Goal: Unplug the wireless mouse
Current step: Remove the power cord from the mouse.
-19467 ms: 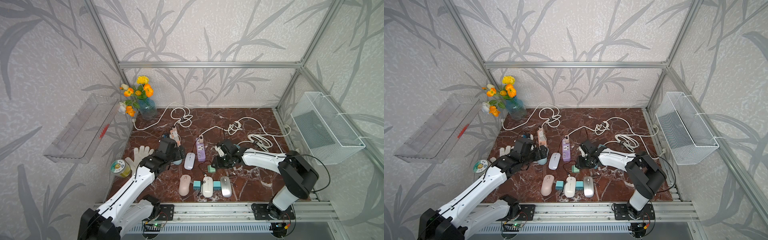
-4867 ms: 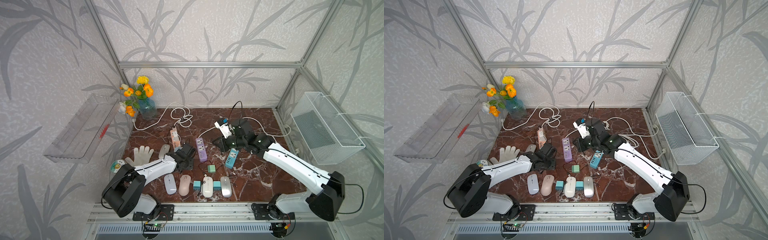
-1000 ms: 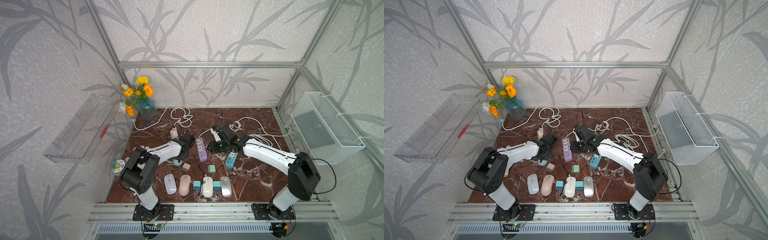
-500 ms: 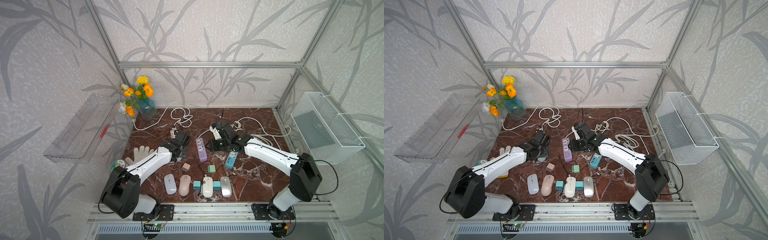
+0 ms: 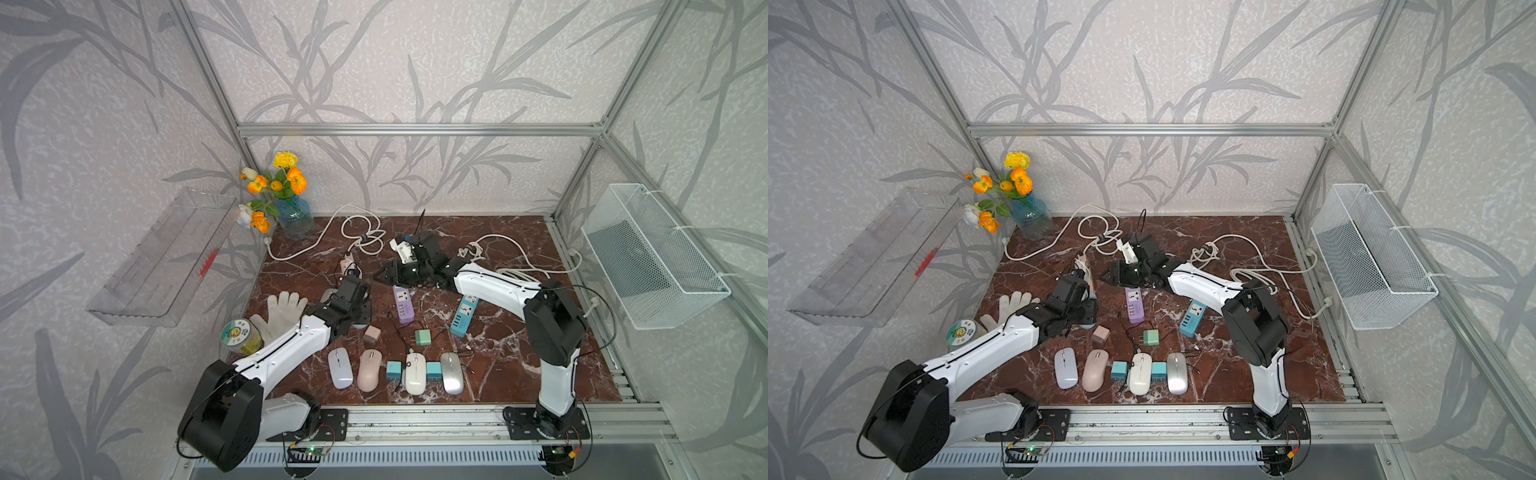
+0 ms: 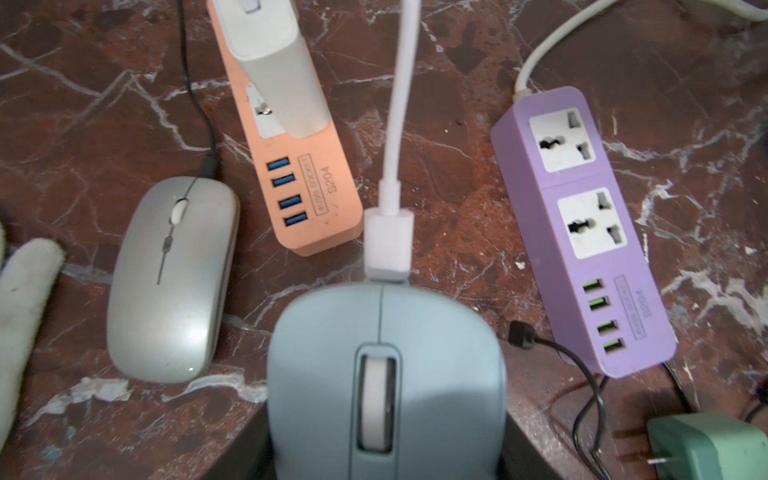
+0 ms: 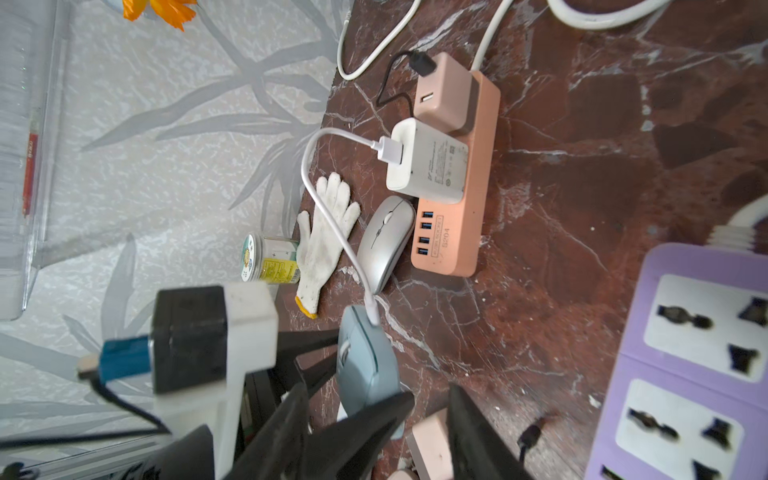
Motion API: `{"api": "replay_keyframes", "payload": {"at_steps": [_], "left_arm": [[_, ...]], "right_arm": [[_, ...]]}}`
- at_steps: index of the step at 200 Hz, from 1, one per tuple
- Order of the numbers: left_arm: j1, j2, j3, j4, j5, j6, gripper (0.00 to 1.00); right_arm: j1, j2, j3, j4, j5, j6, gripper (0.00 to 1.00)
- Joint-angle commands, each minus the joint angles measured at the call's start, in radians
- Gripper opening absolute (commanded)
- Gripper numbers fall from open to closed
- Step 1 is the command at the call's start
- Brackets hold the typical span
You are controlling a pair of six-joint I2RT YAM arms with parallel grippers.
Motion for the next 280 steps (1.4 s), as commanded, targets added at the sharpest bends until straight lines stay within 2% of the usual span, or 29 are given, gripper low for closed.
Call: {"api": "replay_keyframes", "payload": {"at_steps": [1,16,53,102,130,158,206,231,252,280], "left_arm": [[0.001,-0.07,-0.05,0.166,0.066,0.122,0.0],[0.004,-0.094,-0.073,0.192,0.073,0.178,0.0],[0.012,-0.083,-0.053,0.178,0.092,0.202,0.0],[0.013,-0.101,-0.055,0.163,0.09,0.207,0.0],[0.013,-0.125,-0.067,0.161,0.083,0.21,0.0],[0.014,-0.131,-0.069,0.16,0.081,0.212,0.0],[0.016,-0.13,-0.063,0.144,0.084,0.203,0.0],[0.015,-0.139,-0.049,0.105,0.102,0.174,0.0],[0.015,-0.146,-0.038,0.048,0.164,0.14,0.0],[0.011,-0.14,-0.009,-0.078,0.253,0.026,0.0]], "right_arm": [[-0.004,0.024,0.046,0.054,-0.052,0.033,0.54],[-0.003,0.04,0.055,0.075,-0.078,0.035,0.54],[0.005,0.074,0.076,0.126,-0.133,0.031,0.55],[0.008,0.141,0.163,0.003,-0.067,0.021,0.52],[0.01,0.171,0.198,-0.024,-0.086,0.04,0.5],[0.019,0.185,0.221,-0.025,-0.11,0.046,0.4],[0.021,0.174,0.219,0.047,-0.14,0.088,0.0],[0.016,0.169,0.229,0.073,-0.132,0.1,0.0],[0.0,0.181,0.264,0.049,-0.108,0.107,0.0],[-0.024,0.211,0.317,0.038,-0.083,0.123,0.0]]}}
